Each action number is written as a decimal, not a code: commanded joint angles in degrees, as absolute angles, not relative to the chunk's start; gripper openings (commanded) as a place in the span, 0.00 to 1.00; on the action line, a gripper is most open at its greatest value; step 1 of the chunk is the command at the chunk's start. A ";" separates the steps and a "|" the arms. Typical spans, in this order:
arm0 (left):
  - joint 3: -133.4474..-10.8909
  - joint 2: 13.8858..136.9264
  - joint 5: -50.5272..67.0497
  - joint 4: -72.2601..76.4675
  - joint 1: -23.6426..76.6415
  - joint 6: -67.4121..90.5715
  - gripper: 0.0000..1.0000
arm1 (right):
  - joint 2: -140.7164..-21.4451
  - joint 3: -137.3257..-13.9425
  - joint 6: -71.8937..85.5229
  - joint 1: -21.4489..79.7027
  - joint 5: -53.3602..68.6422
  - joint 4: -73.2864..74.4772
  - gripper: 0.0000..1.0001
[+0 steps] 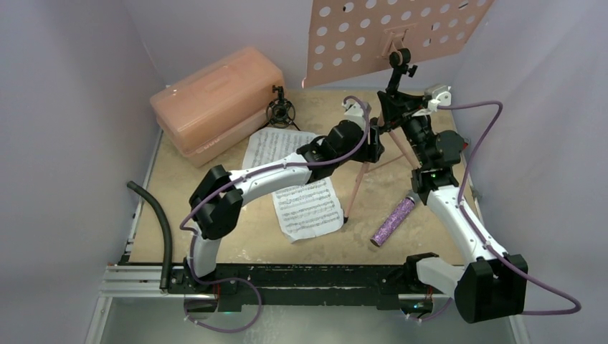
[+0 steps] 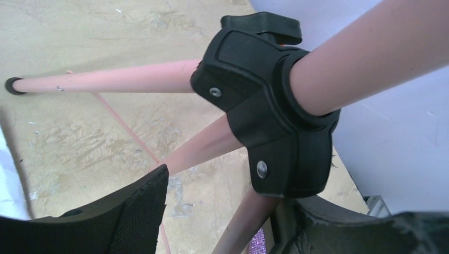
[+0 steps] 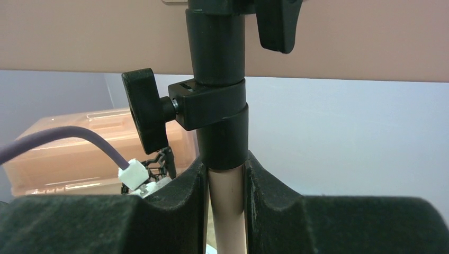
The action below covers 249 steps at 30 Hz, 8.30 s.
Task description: Set up the instrument practice props
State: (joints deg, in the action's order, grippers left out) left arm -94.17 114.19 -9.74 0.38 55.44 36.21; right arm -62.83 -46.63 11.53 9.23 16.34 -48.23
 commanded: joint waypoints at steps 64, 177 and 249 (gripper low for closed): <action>-36.13 83.50 -28.12 -22.83 41.56 42.76 0.00 | -57.54 -47.86 12.37 9.94 16.29 -38.42 0.79; -75.37 110.15 15.11 31.33 55.56 18.62 0.00 | -68.67 -54.30 13.58 9.93 15.23 -13.42 0.26; -69.79 103.67 26.07 29.78 37.83 0.26 0.55 | -64.63 -49.01 1.22 9.93 29.84 -9.81 0.00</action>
